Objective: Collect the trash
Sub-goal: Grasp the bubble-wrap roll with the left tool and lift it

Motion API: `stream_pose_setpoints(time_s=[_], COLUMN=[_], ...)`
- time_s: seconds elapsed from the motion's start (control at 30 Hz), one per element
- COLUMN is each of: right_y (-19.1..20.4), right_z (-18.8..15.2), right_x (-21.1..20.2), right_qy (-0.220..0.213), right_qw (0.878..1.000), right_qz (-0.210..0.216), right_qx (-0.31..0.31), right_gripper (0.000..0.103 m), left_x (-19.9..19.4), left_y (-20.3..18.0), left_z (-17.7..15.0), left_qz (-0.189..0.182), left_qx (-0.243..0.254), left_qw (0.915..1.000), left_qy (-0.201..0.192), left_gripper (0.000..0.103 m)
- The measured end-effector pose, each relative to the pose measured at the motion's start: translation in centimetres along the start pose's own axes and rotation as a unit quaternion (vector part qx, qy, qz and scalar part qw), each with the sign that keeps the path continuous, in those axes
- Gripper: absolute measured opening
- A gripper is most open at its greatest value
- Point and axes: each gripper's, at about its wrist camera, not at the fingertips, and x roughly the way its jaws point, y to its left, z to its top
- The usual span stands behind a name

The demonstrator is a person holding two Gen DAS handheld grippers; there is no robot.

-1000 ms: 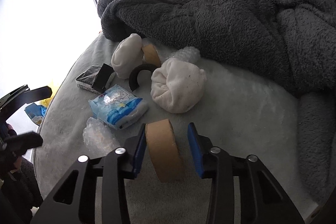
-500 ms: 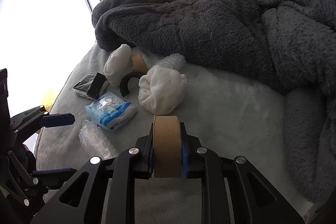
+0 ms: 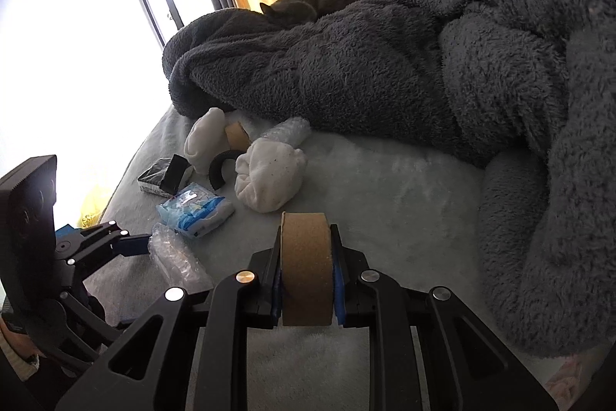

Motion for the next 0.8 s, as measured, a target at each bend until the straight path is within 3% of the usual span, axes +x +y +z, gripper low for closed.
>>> stream_pose_setpoints(time_s=[0.07, 0.2, 0.4, 0.8], right_y=[0.0, 0.1, 0.9, 4.8], right_z=[0.0, 0.2, 0.7, 3.0], right_x=[0.0, -0.2, -0.1, -0.1], right_qy=[0.0, 0.0, -0.001, -0.025], right_qw=[1.0, 1.0, 1.0, 0.999], right_qz=[-0.001, -0.005, -0.009, -0.014], right_qx=[0.001, 0.0, -0.007, -0.025], right_gripper=[0.02, 0.02, 0.02, 0.02], left_x=[0.4, 1.0, 0.3, -5.9], left_y=[-0.3, -0.5, -0.2, 3.5], left_z=[0.0, 0.2, 0.2, 1.0], left_qz=[-0.001, 0.014, 0.021, 0.028], left_qx=[-0.001, -0.005, -0.002, -0.035], left_qw=[1.0, 0.9999, 0.9998, 0.9965], left_qy=[0.001, 0.008, -0.001, -0.071], left_gripper=[0.085, 0.068, 0.067, 0.067])
